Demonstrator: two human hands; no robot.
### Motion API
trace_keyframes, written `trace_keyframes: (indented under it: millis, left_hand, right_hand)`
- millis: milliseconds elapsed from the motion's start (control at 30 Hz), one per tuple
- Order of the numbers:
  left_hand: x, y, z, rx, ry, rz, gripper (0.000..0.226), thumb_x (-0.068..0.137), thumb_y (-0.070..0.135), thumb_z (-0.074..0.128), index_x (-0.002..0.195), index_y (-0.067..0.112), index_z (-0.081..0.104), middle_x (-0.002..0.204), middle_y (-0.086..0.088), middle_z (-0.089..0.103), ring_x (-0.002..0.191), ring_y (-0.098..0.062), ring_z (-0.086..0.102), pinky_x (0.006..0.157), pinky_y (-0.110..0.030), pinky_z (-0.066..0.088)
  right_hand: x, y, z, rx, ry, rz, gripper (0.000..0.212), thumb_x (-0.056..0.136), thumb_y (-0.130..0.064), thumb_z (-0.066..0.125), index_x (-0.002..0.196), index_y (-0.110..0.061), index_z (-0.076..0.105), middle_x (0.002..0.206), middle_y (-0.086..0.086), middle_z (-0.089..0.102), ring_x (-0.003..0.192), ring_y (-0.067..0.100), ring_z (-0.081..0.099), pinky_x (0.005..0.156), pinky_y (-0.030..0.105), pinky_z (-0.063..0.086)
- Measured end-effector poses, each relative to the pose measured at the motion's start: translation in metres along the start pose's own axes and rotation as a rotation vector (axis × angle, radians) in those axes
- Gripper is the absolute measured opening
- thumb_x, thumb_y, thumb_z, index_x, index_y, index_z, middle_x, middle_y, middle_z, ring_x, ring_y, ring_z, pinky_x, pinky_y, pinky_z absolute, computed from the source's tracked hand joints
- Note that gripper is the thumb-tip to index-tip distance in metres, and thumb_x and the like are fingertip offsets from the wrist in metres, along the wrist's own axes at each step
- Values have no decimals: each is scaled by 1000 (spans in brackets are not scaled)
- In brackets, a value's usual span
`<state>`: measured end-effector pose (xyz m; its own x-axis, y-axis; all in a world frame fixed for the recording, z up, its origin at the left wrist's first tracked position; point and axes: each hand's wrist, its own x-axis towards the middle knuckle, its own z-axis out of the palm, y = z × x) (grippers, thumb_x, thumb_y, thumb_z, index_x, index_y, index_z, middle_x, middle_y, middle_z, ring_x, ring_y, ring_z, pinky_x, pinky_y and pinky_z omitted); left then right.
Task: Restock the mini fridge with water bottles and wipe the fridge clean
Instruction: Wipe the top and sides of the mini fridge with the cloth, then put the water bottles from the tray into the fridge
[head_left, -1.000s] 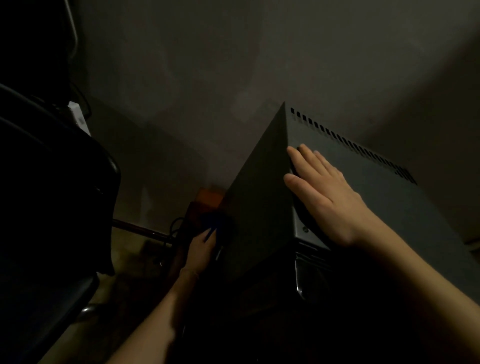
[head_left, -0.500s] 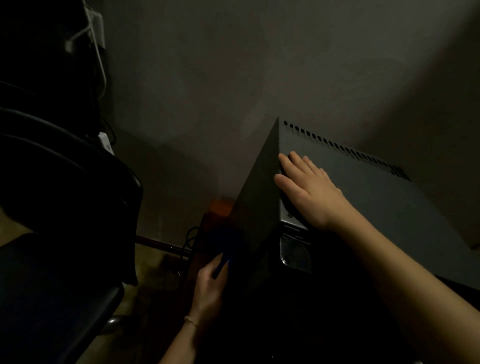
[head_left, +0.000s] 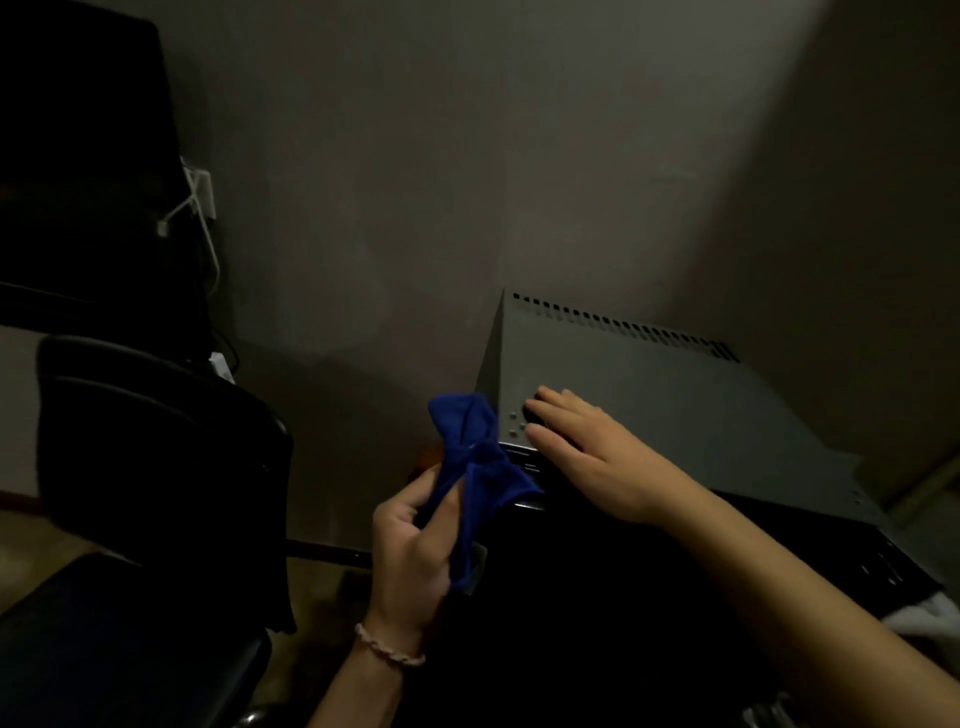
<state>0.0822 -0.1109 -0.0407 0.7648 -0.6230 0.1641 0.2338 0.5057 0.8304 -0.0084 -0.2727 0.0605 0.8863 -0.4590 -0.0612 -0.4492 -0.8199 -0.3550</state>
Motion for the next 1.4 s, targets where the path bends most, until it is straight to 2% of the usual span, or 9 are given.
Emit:
trace_keyframes:
  millis: [133, 300, 400, 467, 633, 800, 1000, 1100, 1400]
  left_hand:
    - [-20, 17, 19, 145, 43, 122, 11, 82, 20, 67, 84, 17, 78, 65, -1, 69, 55, -9, 57, 48, -20, 43]
    - [-69, 17, 33, 363, 117, 215, 13, 81, 31, 80, 94, 34, 79, 94, 5, 77, 90, -16, 72, 78, -33, 57]
    - [-104, 2, 50, 465, 125, 218, 20, 80, 28, 82, 100, 28, 79, 100, 7, 76, 98, -16, 71, 90, -46, 56]
    - [-129, -14, 75, 567, 117, 241, 22, 79, 27, 83, 100, 26, 78, 99, 10, 76, 98, -11, 70, 93, -44, 55]
    - [-204, -67, 164, 790, -36, 262, 26, 78, 24, 82, 102, 30, 75, 102, 15, 72, 95, 6, 63, 90, -17, 49]
    - [-273, -137, 249, 981, -205, 210, 36, 77, 48, 70, 105, 27, 77, 103, 14, 73, 95, -4, 67, 88, -34, 56]
    - [-340, -219, 349, 1196, -578, 258, 29, 85, 48, 63, 111, 36, 73, 109, 20, 70, 96, 3, 57, 78, -20, 45]
    - [-354, -264, 390, 1218, -766, 236, 31, 88, 49, 60, 115, 37, 69, 117, 21, 67, 100, -1, 55, 82, -23, 47]
    - [-339, -415, 495, 1332, -919, 198, 34, 88, 53, 54, 115, 39, 69, 120, 24, 64, 102, -6, 52, 76, -30, 53]
  right_hand:
    - [-55, 15, -3, 79, 41, -2, 57, 101, -51, 37, 152, -27, 38, 162, -11, 26, 150, 2, 13, 124, 30, 11]
    - [-115, 32, -4, 118, 18, -83, 75, 89, -73, 30, 156, -38, 26, 162, -21, 22, 146, -10, 13, 122, 23, 11]
    - [-158, 51, -10, 135, 24, -118, 79, 87, -78, 27, 156, -42, 18, 163, -23, 15, 146, -11, 8, 122, 23, 9]
    - [-192, 71, -13, 123, 34, -108, 79, 88, -78, 28, 157, -42, 16, 165, -20, 11, 148, -7, 6, 124, 27, 8]
    - [-296, 146, -14, 11, 7, 34, 75, 92, -75, 27, 157, -41, 10, 166, -17, 2, 152, 5, 2, 125, 43, 8]
    - [-408, 235, -4, 8, -7, 283, 75, 94, -74, 26, 159, -39, 10, 167, -12, -1, 153, 11, 1, 124, 41, 9]
    - [-516, 332, 10, 50, -7, 540, 74, 97, -70, 24, 159, -34, 7, 168, -5, -3, 154, 17, -1, 125, 44, 8]
    - [-548, 378, 14, 74, -23, 638, 74, 97, -70, 23, 159, -33, 8, 168, -4, -3, 154, 18, 0, 124, 43, 8]
    - [-590, 540, 29, -22, -174, 802, 79, 98, -69, 25, 160, -26, 4, 168, -1, -9, 154, 24, -2, 124, 43, 10]
